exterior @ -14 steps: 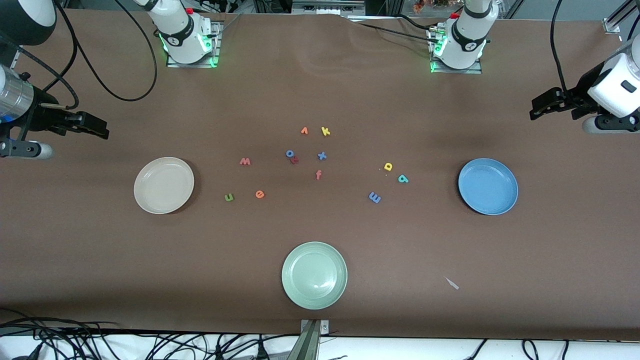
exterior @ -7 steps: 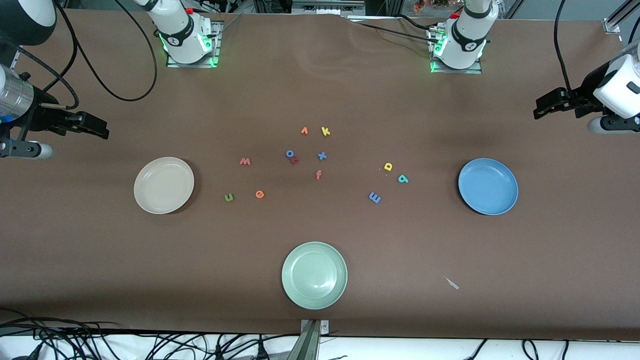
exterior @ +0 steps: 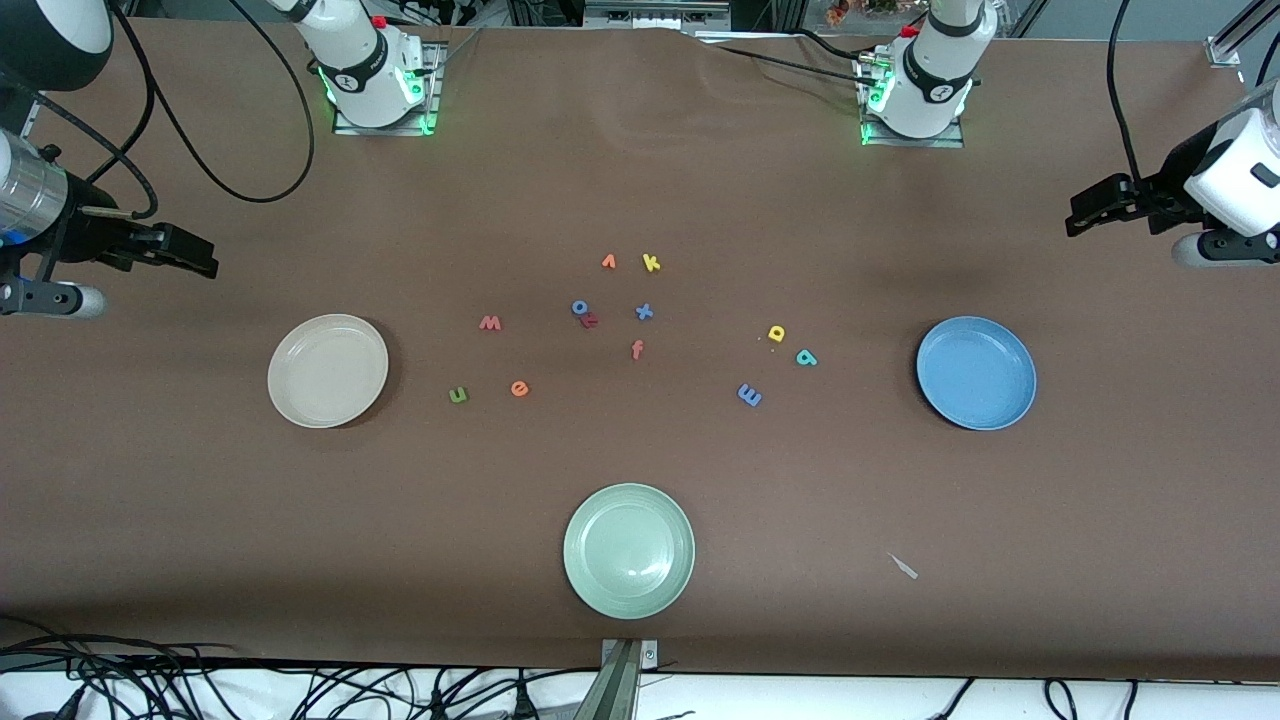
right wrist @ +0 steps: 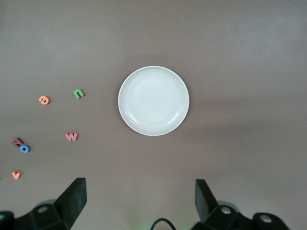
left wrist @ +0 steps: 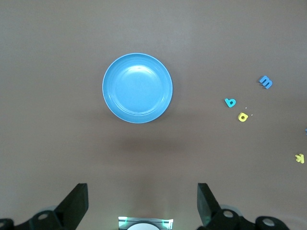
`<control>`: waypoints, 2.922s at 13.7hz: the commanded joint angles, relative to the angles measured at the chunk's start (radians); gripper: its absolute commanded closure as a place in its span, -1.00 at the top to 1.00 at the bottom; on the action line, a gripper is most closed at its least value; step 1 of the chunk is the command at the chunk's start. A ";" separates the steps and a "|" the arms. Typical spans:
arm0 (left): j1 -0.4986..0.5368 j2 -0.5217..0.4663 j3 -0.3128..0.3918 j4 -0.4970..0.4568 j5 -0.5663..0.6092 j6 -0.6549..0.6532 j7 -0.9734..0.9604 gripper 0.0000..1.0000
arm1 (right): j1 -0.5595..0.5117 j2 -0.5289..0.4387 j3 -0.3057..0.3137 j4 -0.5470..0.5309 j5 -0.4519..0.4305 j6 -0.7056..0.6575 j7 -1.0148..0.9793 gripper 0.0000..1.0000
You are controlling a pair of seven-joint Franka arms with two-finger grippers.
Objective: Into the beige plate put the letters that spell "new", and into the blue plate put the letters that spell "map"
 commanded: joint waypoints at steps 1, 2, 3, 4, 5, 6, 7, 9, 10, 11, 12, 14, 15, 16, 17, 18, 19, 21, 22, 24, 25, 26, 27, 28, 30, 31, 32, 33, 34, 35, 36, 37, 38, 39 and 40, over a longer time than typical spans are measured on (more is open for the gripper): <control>0.011 -0.015 -0.008 -0.004 -0.008 -0.011 0.018 1.00 | 0.000 -0.008 0.000 -0.005 0.014 -0.008 -0.005 1.00; 0.011 -0.015 -0.008 -0.004 -0.008 -0.011 0.018 1.00 | 0.001 -0.008 0.000 -0.005 0.014 -0.008 -0.005 1.00; 0.011 -0.015 -0.008 -0.004 -0.008 -0.011 0.018 1.00 | 0.001 -0.008 0.000 -0.005 0.014 -0.008 -0.005 1.00; 0.011 -0.015 -0.008 -0.004 -0.008 -0.013 0.018 1.00 | 0.000 -0.008 0.000 -0.005 0.014 -0.008 -0.005 1.00; 0.011 -0.015 -0.008 -0.004 -0.008 -0.013 0.016 1.00 | 0.000 -0.008 0.000 -0.005 0.014 -0.008 -0.005 1.00; 0.009 -0.017 -0.008 -0.004 -0.008 -0.013 0.016 1.00 | 0.001 -0.008 0.000 -0.005 0.014 -0.008 -0.005 1.00; 0.009 -0.015 -0.008 -0.002 -0.008 -0.013 0.016 1.00 | 0.001 -0.008 0.000 -0.005 0.014 -0.008 -0.005 1.00; 0.009 -0.015 -0.008 -0.002 -0.008 -0.014 0.016 1.00 | 0.001 -0.008 0.000 -0.005 0.014 -0.008 -0.005 1.00; 0.009 -0.015 -0.008 -0.002 -0.008 -0.014 0.016 1.00 | 0.001 -0.008 0.000 -0.005 0.014 -0.008 -0.005 1.00; 0.008 -0.015 -0.008 -0.002 -0.008 -0.014 0.016 1.00 | 0.001 -0.008 0.000 -0.005 0.014 -0.008 -0.005 1.00; 0.008 -0.015 -0.008 -0.002 -0.008 -0.014 0.016 1.00 | 0.001 -0.008 0.000 -0.005 0.014 -0.009 -0.005 1.00; 0.008 -0.015 -0.008 -0.002 -0.008 -0.014 0.014 1.00 | 0.001 -0.008 0.000 -0.005 0.014 -0.010 -0.005 1.00; 0.008 -0.014 -0.008 -0.002 -0.008 -0.014 0.016 1.00 | 0.001 -0.008 0.000 -0.005 0.016 -0.010 -0.005 1.00; 0.008 -0.008 -0.008 -0.009 -0.008 -0.011 0.018 1.00 | 0.001 -0.008 0.001 -0.005 0.014 -0.010 -0.005 1.00; 0.008 0.000 -0.007 -0.010 -0.008 -0.010 0.021 1.00 | 0.003 -0.008 0.001 -0.005 0.014 -0.010 -0.005 1.00; 0.009 0.003 -0.004 -0.009 -0.008 -0.007 0.022 1.00 | 0.004 -0.008 0.001 -0.005 0.014 -0.008 -0.005 1.00; 0.009 0.004 -0.004 -0.007 -0.007 -0.005 0.022 1.00 | 0.004 -0.007 0.003 -0.005 0.014 -0.006 -0.005 1.00; 0.009 0.006 -0.004 -0.007 -0.007 -0.002 0.022 1.00 | 0.019 0.005 0.012 -0.005 0.014 0.003 -0.005 1.00; 0.011 0.011 -0.004 -0.007 -0.007 -0.002 0.022 1.00 | 0.032 0.015 0.013 -0.005 0.013 0.007 -0.005 1.00; 0.003 0.053 0.001 -0.007 -0.007 -0.016 0.019 1.00 | 0.064 0.051 0.013 -0.005 0.014 0.038 -0.005 1.00; -0.004 0.067 0.002 0.001 -0.005 -0.036 0.021 1.00 | 0.078 0.076 0.018 -0.005 0.014 0.055 -0.005 1.00; -0.012 0.069 0.001 0.002 -0.007 -0.034 0.016 1.00 | 0.091 0.108 0.023 -0.005 0.016 0.075 -0.005 1.00; -0.020 0.072 -0.007 0.011 -0.011 -0.036 0.010 1.00 | 0.111 0.139 0.023 -0.005 0.019 0.099 -0.005 1.00; -0.026 0.073 -0.013 0.016 -0.018 -0.036 0.008 1.00 | 0.131 0.177 0.023 -0.005 0.030 0.136 0.006 1.00; -0.044 0.084 -0.019 0.010 -0.024 -0.019 0.007 1.00 | 0.162 0.243 0.023 -0.005 0.040 0.223 0.006 1.00; -0.046 0.102 -0.028 0.013 -0.025 -0.007 0.007 1.00 | 0.177 0.280 0.023 -0.005 0.040 0.265 0.009 1.00; -0.046 0.141 -0.030 0.014 -0.027 0.033 0.007 1.00 | 0.197 0.317 0.021 -0.005 0.037 0.312 0.011 1.00; -0.047 0.150 -0.036 -0.001 -0.027 0.086 0.007 1.00 | 0.211 0.356 0.021 -0.005 0.037 0.357 0.011 1.00; -0.047 0.153 -0.060 -0.040 -0.027 0.143 0.007 1.00 | 0.225 0.390 0.021 -0.005 0.036 0.397 0.011 1.00; -0.046 0.152 -0.088 -0.092 -0.027 0.224 0.005 1.00 | 0.231 0.429 0.021 -0.006 0.034 0.441 0.011 1.00; -0.047 0.153 -0.093 -0.138 -0.027 0.296 0.005 1.00 | 0.242 0.458 0.021 -0.006 0.031 0.470 0.008 1.00; -0.059 0.181 -0.094 -0.145 -0.027 0.331 0.002 1.00 | 0.251 0.481 0.021 -0.008 0.028 0.492 0.006 1.00; -0.070 0.211 -0.094 -0.142 -0.027 0.349 -0.002 1.00 | 0.259 0.499 0.021 -0.011 0.025 0.510 -0.004 1.00; -0.076 0.224 -0.094 -0.162 -0.027 0.415 -0.002 1.00 | 0.260 0.516 0.021 -0.014 0.024 0.533 -0.005 1.00; -0.076 0.225 -0.100 -0.226 -0.027 0.511 -0.002 1.00 | 0.265 0.535 0.021 -0.016 0.024 0.565 -0.008 1.00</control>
